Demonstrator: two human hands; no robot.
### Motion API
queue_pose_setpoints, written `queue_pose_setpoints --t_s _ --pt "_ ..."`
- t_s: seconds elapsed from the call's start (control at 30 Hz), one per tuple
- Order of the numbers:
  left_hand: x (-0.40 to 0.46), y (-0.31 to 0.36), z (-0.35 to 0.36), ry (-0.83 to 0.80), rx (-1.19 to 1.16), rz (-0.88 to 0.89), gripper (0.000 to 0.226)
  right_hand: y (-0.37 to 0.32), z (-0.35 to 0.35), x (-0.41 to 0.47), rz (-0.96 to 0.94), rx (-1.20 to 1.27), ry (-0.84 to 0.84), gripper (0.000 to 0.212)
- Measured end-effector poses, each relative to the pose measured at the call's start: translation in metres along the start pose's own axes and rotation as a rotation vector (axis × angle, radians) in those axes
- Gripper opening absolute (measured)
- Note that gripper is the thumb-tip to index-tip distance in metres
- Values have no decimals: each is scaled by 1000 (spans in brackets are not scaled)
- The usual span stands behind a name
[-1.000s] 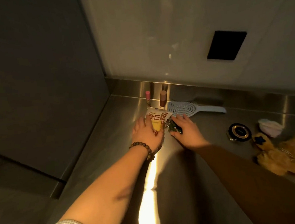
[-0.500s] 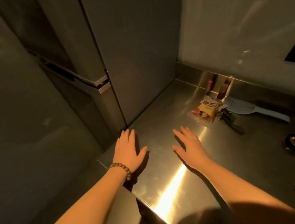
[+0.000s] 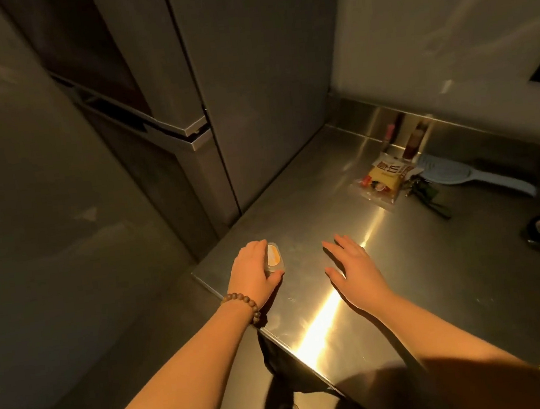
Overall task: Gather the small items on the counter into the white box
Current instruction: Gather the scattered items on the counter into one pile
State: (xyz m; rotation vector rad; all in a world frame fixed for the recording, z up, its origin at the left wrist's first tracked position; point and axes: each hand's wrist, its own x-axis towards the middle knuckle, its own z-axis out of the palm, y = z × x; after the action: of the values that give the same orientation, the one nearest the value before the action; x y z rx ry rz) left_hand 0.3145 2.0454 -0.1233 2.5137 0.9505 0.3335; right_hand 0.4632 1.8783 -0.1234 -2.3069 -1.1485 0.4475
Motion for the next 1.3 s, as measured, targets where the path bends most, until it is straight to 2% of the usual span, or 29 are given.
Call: queue_pose_setpoints --t_s 0.27,0.43,0.57,0.73,0.87,1.0,1.03,1.17,1.3 --pt "14 128 47 -146 -120 324 63 55 -63 -68 237 -64 159 56" --pt "0 195 75 -256 -142 489 72 92 -88 -136 448 -191 208 72" --pt "-14 233 96 -339 -158 606 72 113 -90 -186 694 -227 125 104" --pt "-22 246 112 -410 -152 673 72 111 -78 -205 875 -164 48 109" --pt "-21 241 115 -427 -142 672 74 95 -67 -204 853 -289 153 97" --pt "-13 234 113 -419 -136 666 74 84 -51 -203 680 -441 576 74" --pt "-11 232 113 -414 -134 664 74 84 -50 -200 670 -436 594 73" --pt "2 224 107 -381 -139 648 70 95 -64 -167 772 -393 309 83" --pt "20 213 96 -330 -109 626 67 104 -79 -132 685 -283 348 68"
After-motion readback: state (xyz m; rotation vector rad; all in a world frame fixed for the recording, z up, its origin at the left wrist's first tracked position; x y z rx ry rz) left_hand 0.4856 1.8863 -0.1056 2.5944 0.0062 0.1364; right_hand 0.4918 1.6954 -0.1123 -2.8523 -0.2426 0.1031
